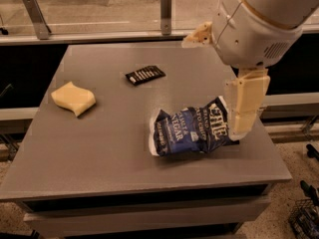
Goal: Move rxbar chocolate near blue chip bag
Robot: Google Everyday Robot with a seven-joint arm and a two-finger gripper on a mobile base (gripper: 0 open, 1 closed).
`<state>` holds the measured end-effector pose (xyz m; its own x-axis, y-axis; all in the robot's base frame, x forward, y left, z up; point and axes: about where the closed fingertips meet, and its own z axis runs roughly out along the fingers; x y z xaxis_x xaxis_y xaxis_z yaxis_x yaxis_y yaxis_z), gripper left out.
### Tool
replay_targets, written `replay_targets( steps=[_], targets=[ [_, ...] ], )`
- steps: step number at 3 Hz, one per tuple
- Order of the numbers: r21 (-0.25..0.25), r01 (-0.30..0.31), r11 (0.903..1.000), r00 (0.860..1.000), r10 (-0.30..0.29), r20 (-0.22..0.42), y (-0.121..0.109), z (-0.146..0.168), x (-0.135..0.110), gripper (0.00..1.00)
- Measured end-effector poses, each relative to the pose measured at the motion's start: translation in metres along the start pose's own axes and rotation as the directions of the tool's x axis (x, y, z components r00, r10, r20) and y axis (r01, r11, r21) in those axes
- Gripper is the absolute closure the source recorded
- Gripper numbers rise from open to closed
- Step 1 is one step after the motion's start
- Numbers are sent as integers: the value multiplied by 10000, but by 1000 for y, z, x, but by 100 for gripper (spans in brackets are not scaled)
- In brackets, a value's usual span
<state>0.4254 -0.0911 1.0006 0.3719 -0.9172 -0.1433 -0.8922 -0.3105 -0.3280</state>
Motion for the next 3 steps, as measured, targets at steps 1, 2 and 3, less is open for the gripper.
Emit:
replay_targets(
  steps=[1, 2, 3],
  targets=[
    [-544, 227, 9983, 9997, -230, -38, -15, 18, -10, 0],
    [-942, 396, 9948, 9992, -388, 110, -36, 36, -15, 0],
    [-1174, 603, 9913, 9974, -553, 452, -59, 57, -17, 0]
  ],
)
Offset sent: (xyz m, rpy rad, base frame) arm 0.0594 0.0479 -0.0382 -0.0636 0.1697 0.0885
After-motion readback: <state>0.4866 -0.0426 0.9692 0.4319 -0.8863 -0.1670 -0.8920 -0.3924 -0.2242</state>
